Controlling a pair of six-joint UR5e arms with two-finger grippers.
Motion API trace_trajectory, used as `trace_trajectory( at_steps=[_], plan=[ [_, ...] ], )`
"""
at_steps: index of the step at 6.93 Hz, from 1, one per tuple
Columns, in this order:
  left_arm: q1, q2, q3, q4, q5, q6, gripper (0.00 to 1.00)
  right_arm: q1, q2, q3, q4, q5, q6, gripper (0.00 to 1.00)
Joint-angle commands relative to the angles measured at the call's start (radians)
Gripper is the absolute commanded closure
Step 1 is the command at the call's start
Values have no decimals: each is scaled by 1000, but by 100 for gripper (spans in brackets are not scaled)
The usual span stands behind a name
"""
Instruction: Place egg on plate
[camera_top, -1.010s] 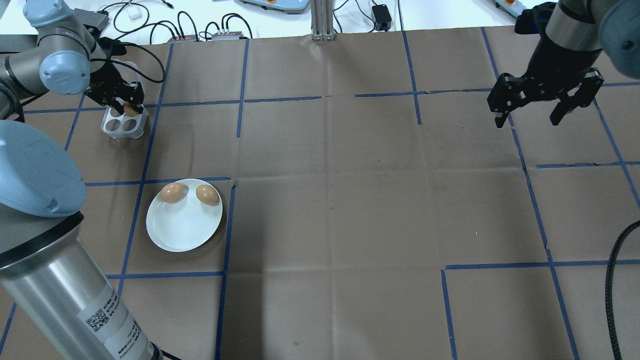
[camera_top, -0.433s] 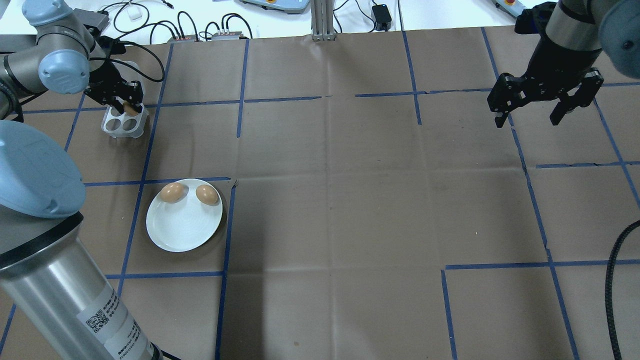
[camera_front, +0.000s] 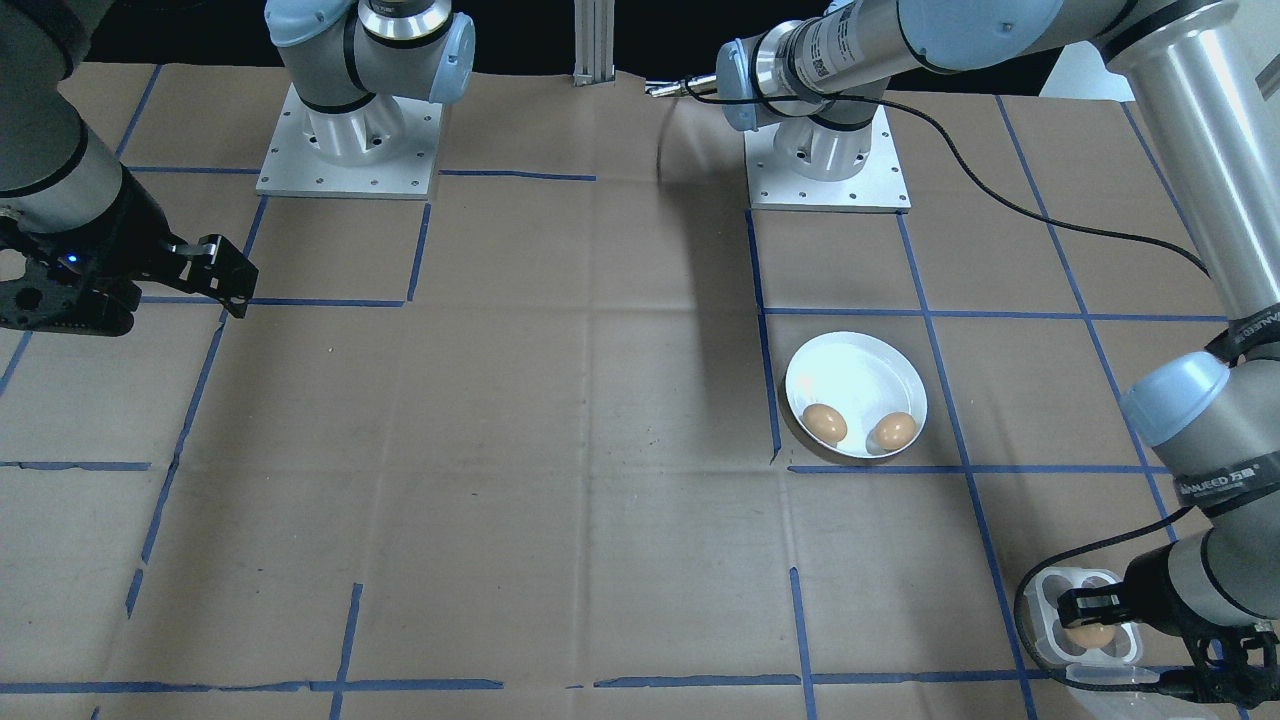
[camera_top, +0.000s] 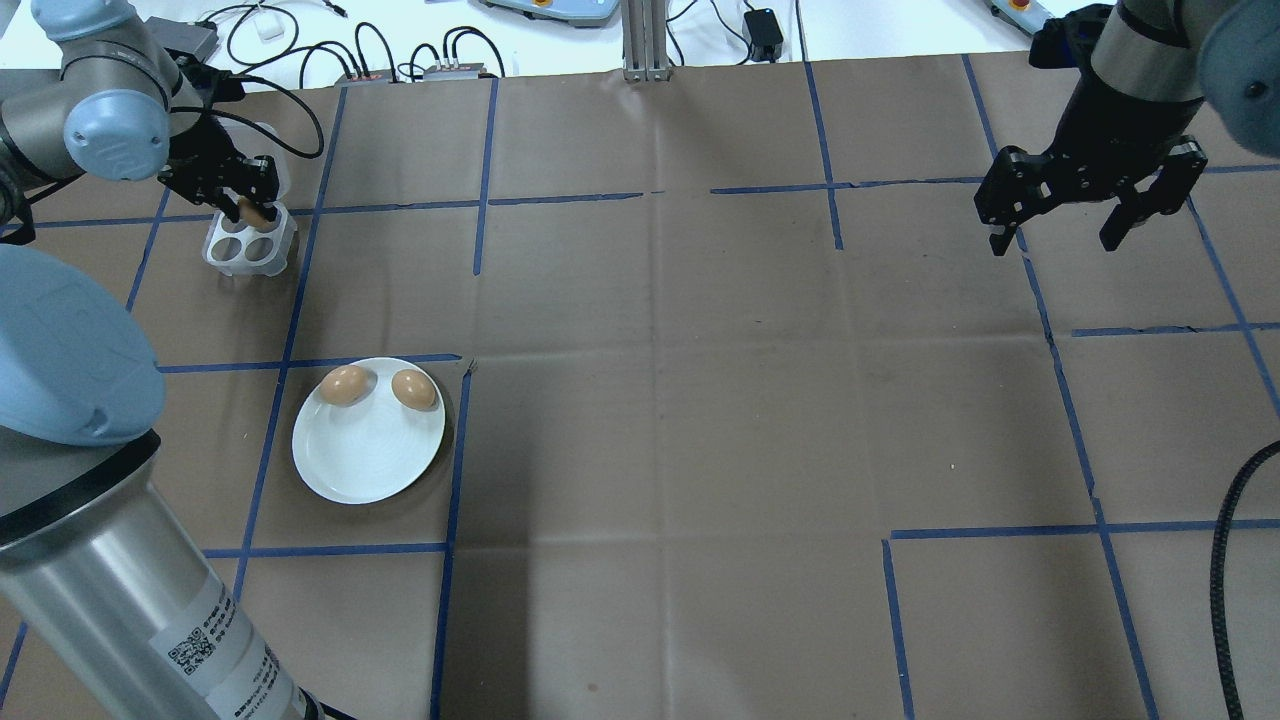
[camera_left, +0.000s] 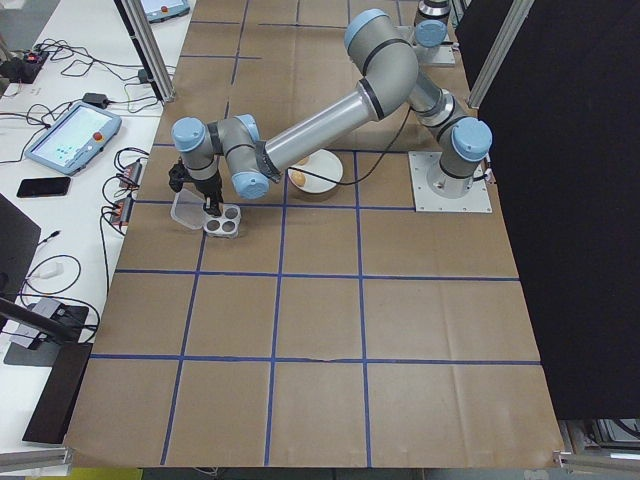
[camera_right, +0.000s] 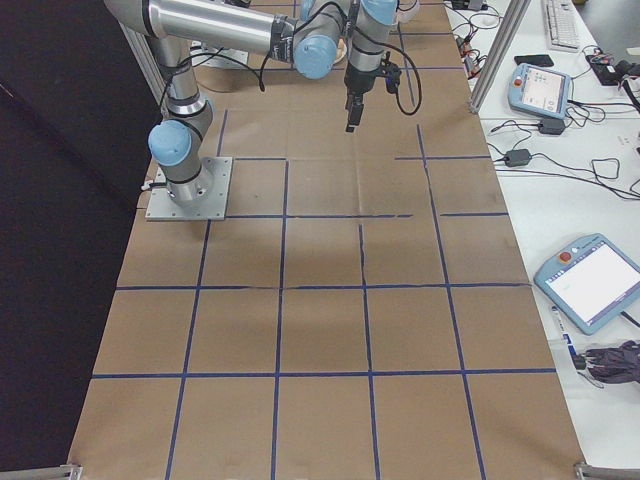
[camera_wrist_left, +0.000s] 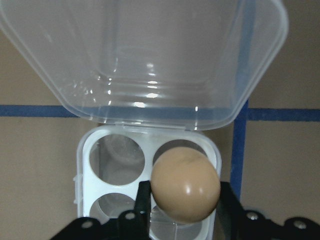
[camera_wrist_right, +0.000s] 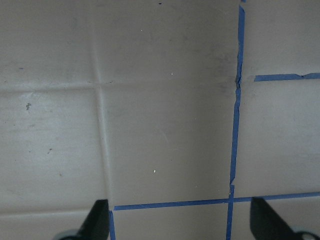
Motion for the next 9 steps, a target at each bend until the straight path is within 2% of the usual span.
trace_trajectory(
  at_steps=[1, 2, 3, 5, 6, 8, 9],
  plan=[
    [0, 118, -5, -133, 20, -11, 84, 0, 0, 0, 0, 0, 0, 0],
    [-5, 199, -45, -193, 20, -49, 86, 0, 0, 0, 0, 0, 0, 0],
    [-17, 282, -133, -193, 18, -98, 86, 0, 0, 0, 0, 0, 0, 0],
    [-36, 489, -382, -183, -2, -207, 86, 0, 0, 0, 0, 0, 0, 0],
    [-78, 576, -503, -174, 3, -235, 86, 0, 0, 0, 0, 0, 0, 0],
    [-138, 667, -696, -100, -3, -313, 87, 0, 0, 0, 0, 0, 0, 0],
    [-154, 662, -778, -4, -8, -312, 87, 0, 0, 0, 0, 0, 0, 0]
  ],
)
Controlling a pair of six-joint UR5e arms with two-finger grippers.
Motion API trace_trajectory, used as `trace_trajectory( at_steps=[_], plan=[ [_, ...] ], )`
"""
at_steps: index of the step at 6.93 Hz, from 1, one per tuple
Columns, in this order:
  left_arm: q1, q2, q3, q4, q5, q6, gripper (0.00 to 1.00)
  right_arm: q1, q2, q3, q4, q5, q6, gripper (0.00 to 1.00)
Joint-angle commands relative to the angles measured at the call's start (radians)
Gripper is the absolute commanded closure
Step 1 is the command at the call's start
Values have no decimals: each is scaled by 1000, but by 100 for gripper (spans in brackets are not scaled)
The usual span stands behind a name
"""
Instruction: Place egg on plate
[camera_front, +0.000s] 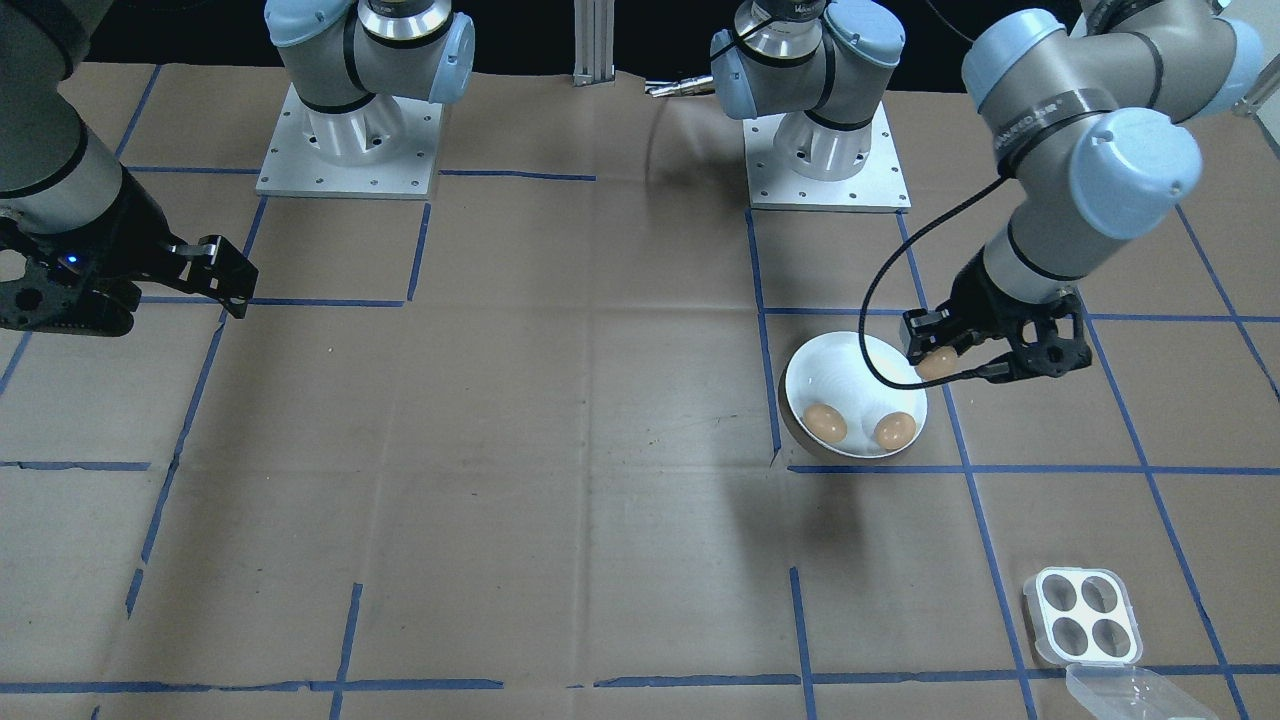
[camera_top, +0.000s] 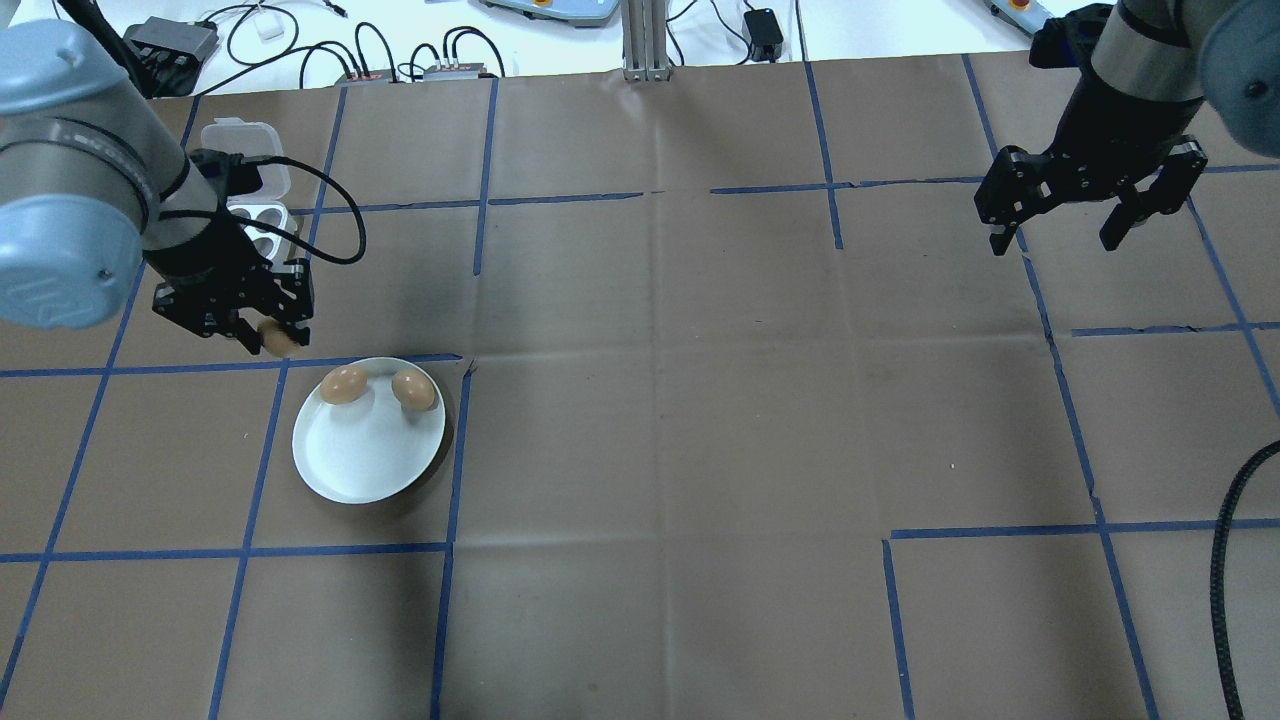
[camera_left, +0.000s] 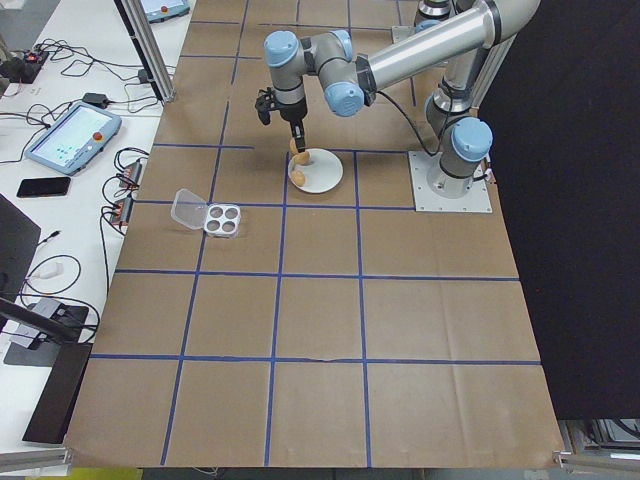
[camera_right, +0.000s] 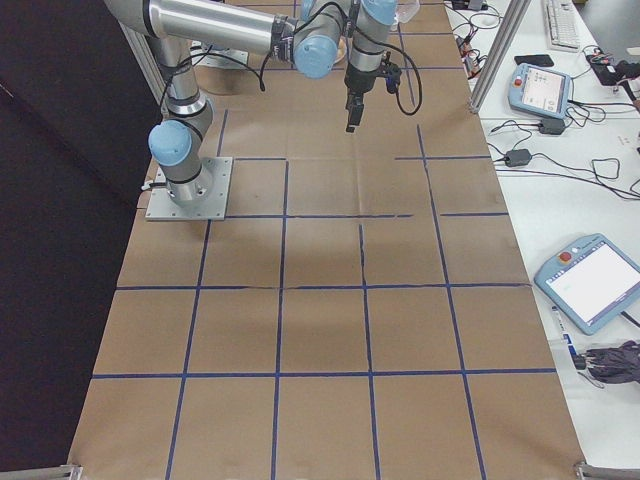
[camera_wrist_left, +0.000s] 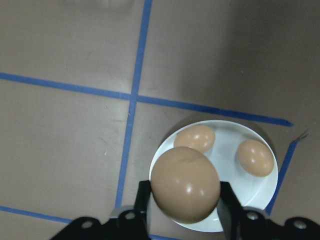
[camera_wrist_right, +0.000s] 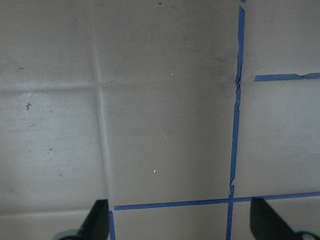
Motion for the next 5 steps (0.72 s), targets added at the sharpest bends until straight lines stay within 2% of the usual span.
trace_trajectory(
  at_steps=[1, 2, 3, 4, 5],
  plan=[
    [-22, 1, -179, 191, -6, -6, 87, 0, 0, 0, 0, 0, 0, 0],
    [-22, -29, -234, 284, -6, -5, 87, 0, 0, 0, -2, 0, 0, 0],
    [-22, -63, -253, 330, -6, 2, 87, 0, 0, 0, 0, 0, 0, 0],
    [-22, -88, -253, 341, -6, 5, 82, 0, 0, 0, 0, 0, 0, 0],
    [-25, -88, -245, 350, -6, 6, 49, 0, 0, 0, -2, 0, 0, 0]
  ],
)
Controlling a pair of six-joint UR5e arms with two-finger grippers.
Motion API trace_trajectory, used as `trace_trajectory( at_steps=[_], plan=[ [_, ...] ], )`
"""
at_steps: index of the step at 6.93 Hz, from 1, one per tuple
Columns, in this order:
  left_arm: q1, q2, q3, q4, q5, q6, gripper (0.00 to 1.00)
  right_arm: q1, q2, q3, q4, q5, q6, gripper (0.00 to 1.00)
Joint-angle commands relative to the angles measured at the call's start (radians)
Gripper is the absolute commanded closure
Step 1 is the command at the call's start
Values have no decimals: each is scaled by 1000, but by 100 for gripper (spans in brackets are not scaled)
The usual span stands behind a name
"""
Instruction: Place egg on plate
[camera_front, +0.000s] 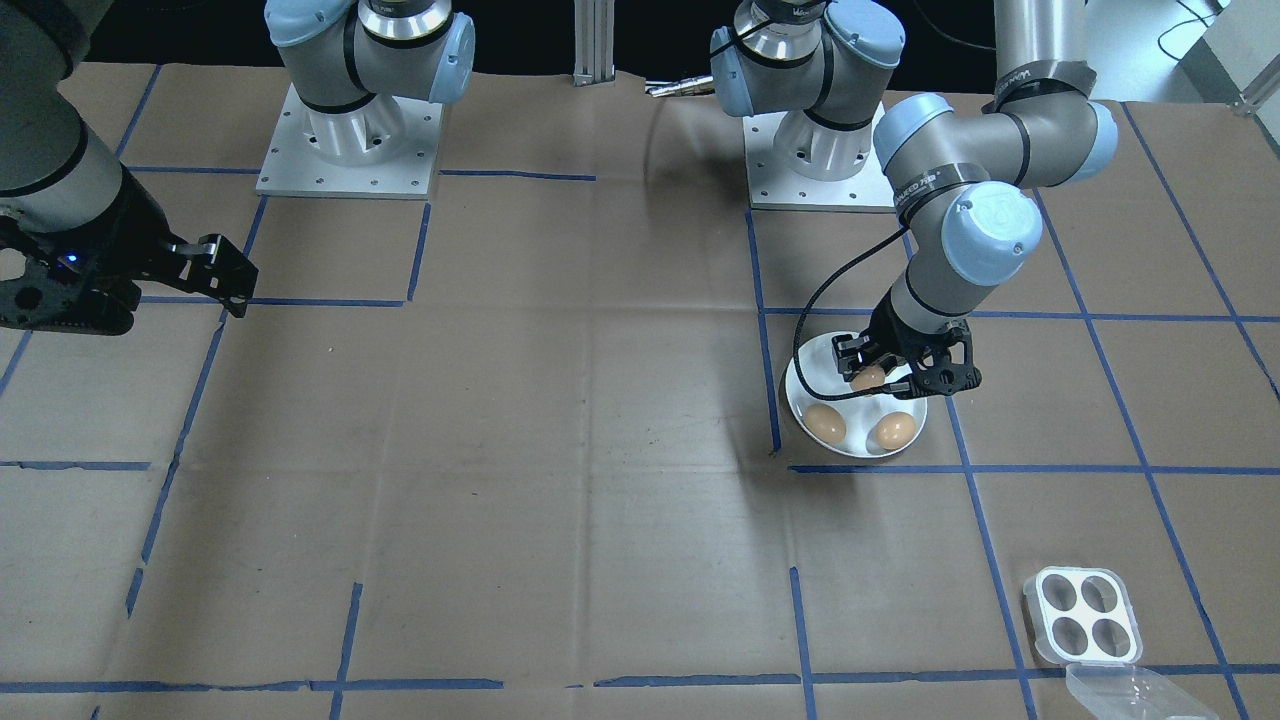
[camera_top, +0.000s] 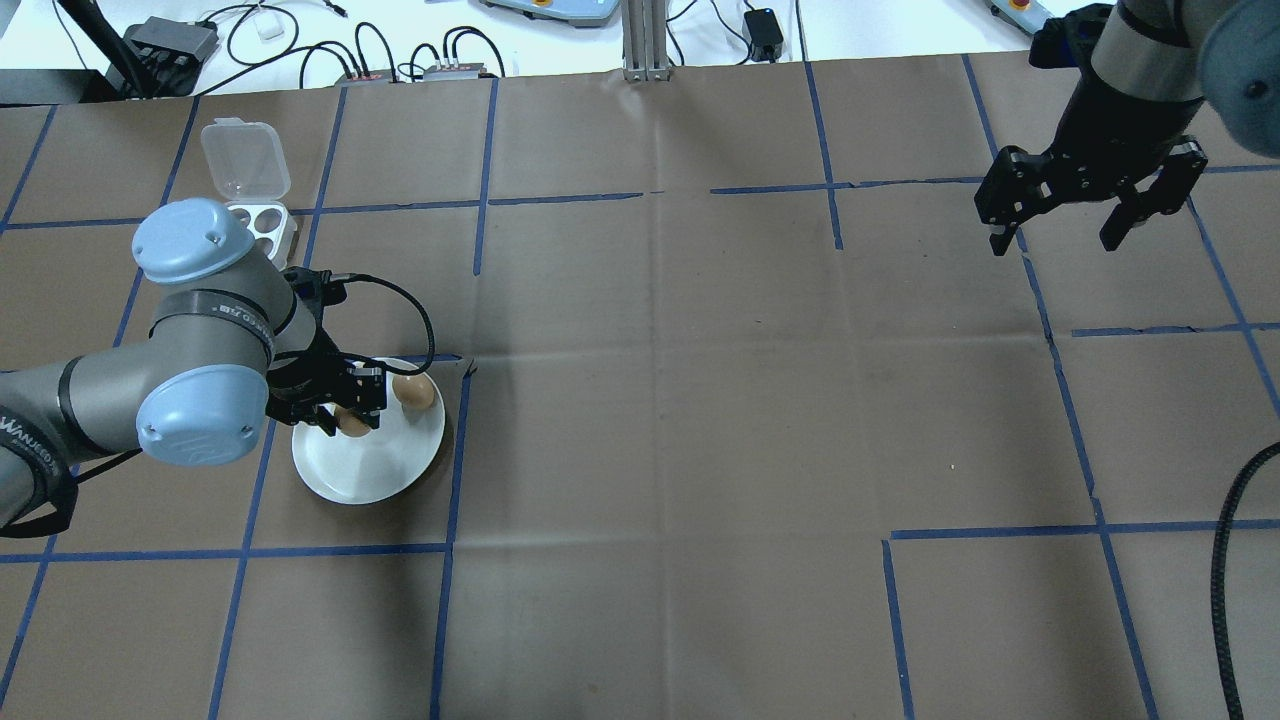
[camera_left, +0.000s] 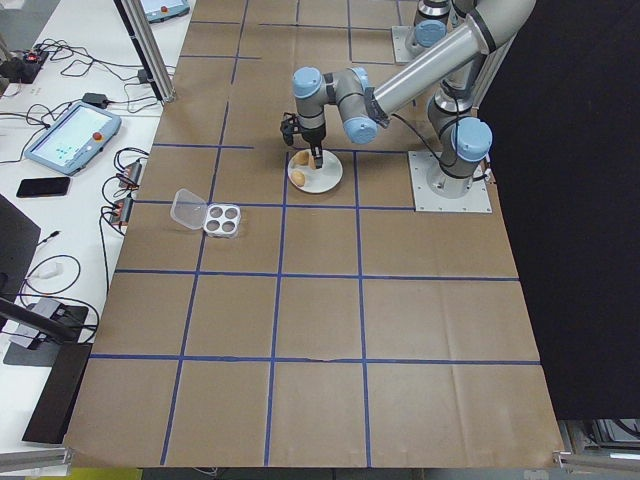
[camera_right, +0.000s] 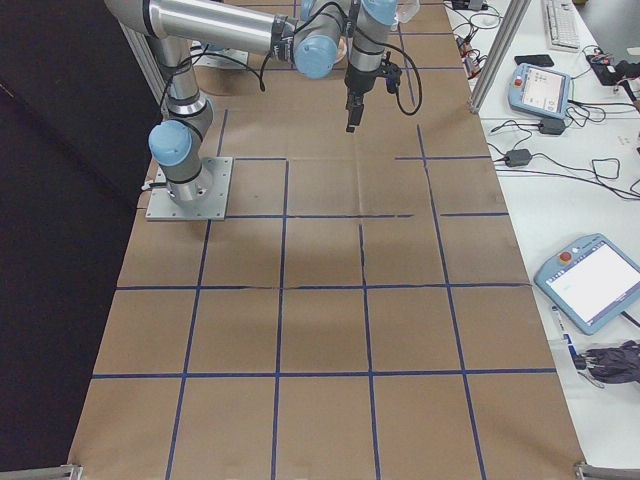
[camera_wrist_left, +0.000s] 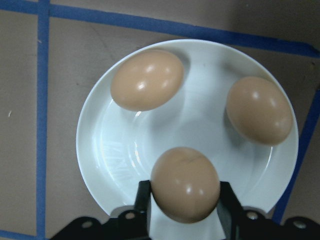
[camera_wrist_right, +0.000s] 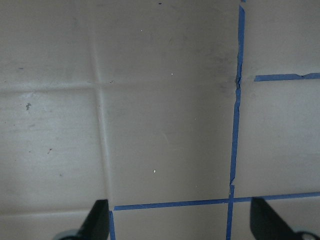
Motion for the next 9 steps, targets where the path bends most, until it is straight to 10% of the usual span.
trace_trajectory(
  at_steps=[1, 4, 9],
  plan=[
    [-2, -16, 0, 74, 1, 3, 1, 0, 0, 0, 0, 0, 0, 0],
    [-11, 45, 101, 38, 9, 24, 1, 0, 0, 0, 0, 0, 0, 0],
    [-27, 218, 342, -452, 0, -56, 1, 0, 0, 0, 0, 2, 0, 0]
  ],
)
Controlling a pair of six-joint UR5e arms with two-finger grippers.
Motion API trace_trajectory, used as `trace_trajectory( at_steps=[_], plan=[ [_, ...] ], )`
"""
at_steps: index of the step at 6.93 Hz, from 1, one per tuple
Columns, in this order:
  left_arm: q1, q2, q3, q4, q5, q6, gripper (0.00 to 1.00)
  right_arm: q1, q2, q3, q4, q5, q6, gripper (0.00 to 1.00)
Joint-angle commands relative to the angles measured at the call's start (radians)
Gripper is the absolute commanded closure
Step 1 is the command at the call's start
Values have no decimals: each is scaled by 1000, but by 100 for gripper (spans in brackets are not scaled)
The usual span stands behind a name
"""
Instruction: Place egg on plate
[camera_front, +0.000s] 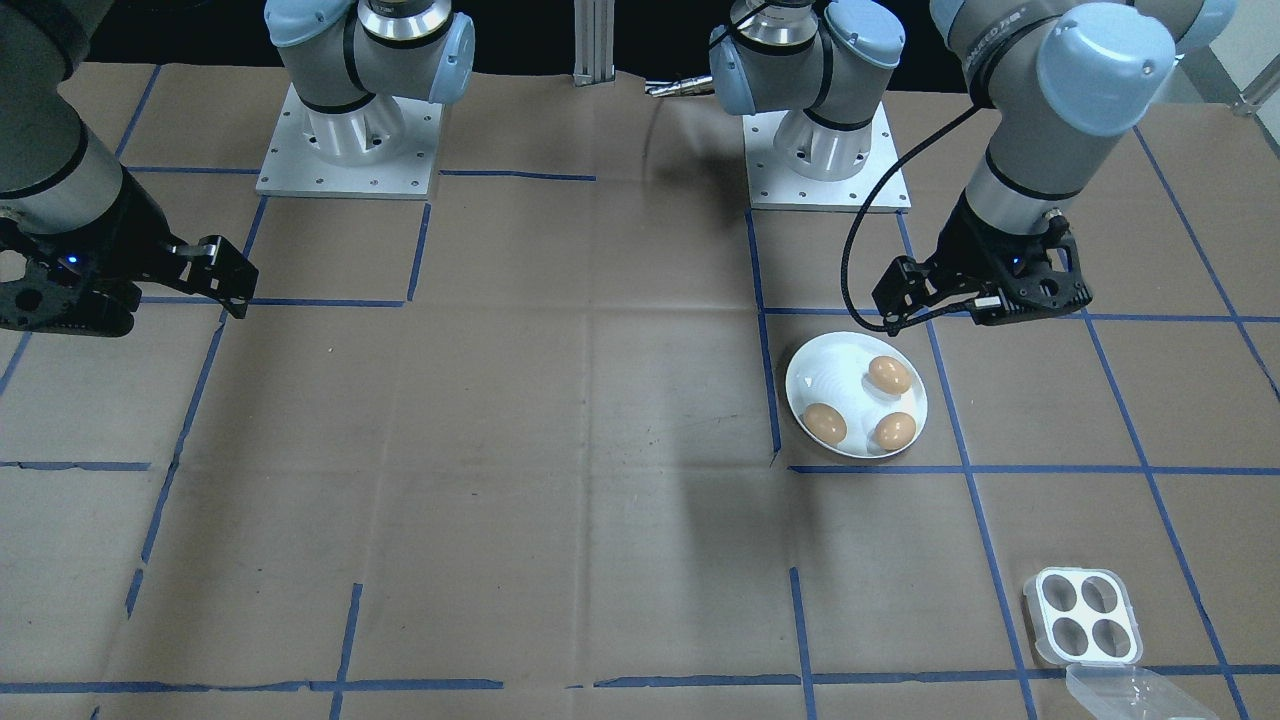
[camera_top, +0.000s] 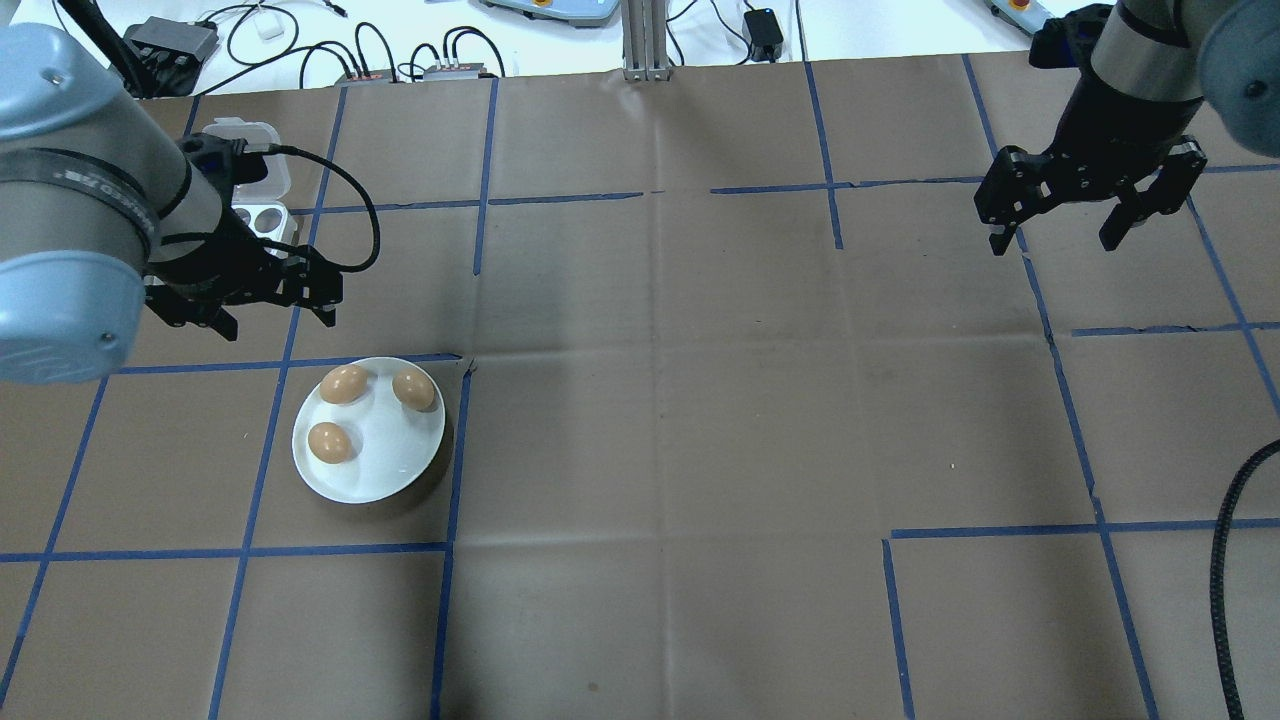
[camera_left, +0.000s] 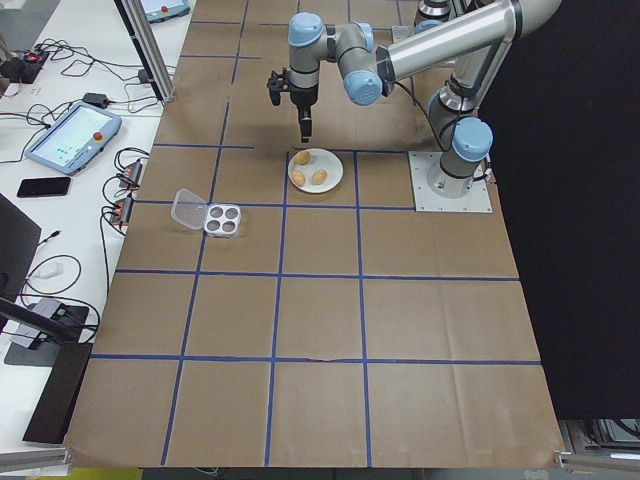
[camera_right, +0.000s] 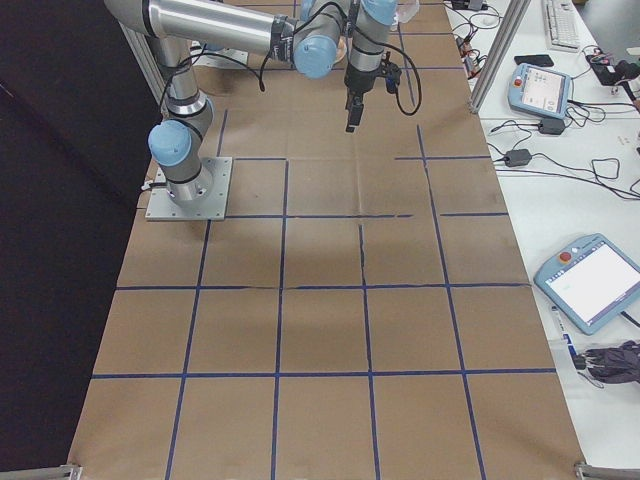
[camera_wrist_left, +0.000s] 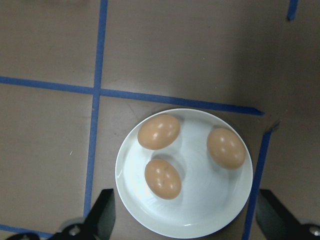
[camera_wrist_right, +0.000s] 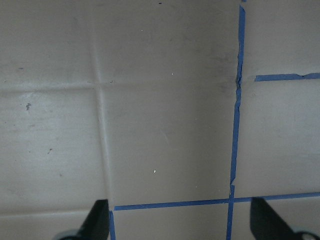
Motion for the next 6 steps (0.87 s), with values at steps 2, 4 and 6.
trace_trajectory(
  at_steps=[2, 4, 6],
  plan=[
    [-129, 1, 172, -181, -2, -157, 1, 0, 0, 0, -1, -1, 0, 0],
    [-163, -30, 244, -231, -16, -199, 1, 0, 0, 0, 0, -1, 0, 0],
    [-214, -58, 281, -231, -22, -225, 1, 0, 0, 0, 0, -1, 0, 0]
  ],
)
